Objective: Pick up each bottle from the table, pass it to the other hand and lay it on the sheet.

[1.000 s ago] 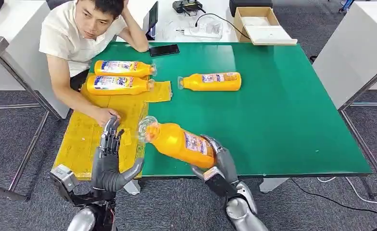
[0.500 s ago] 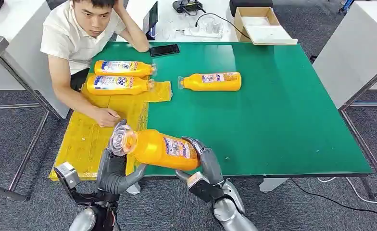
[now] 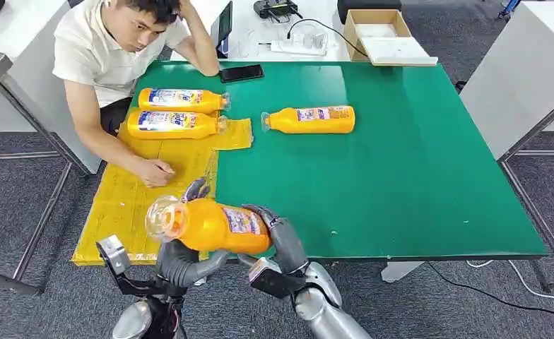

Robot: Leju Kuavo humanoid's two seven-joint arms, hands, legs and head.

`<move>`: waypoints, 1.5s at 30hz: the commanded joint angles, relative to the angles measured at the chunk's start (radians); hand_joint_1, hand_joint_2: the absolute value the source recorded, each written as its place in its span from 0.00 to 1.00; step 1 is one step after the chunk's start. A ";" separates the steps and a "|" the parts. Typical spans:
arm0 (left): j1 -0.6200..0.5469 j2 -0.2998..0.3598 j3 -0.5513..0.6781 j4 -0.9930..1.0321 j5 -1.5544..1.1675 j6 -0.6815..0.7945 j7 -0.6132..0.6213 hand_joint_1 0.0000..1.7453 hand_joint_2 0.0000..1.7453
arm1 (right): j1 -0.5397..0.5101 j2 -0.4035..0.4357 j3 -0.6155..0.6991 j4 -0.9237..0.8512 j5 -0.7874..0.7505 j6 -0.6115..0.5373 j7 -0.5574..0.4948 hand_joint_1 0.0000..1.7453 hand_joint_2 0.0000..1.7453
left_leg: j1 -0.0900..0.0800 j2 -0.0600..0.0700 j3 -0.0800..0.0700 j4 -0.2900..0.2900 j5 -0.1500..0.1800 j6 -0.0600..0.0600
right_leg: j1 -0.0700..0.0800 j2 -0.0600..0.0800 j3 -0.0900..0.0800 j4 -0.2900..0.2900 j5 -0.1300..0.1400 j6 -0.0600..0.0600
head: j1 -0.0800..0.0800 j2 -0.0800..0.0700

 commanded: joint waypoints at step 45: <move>-0.080 0.058 0.020 0.122 0.018 -0.186 0.028 1.00 1.00 | 0.066 -0.009 0.239 -0.219 -0.069 0.168 -0.025 0.00 0.00 | 0.001 0.000 0.002 0.000 -0.001 -0.002 | 0.001 -0.001 0.002 0.001 -0.002 -0.002 | 0.000 0.000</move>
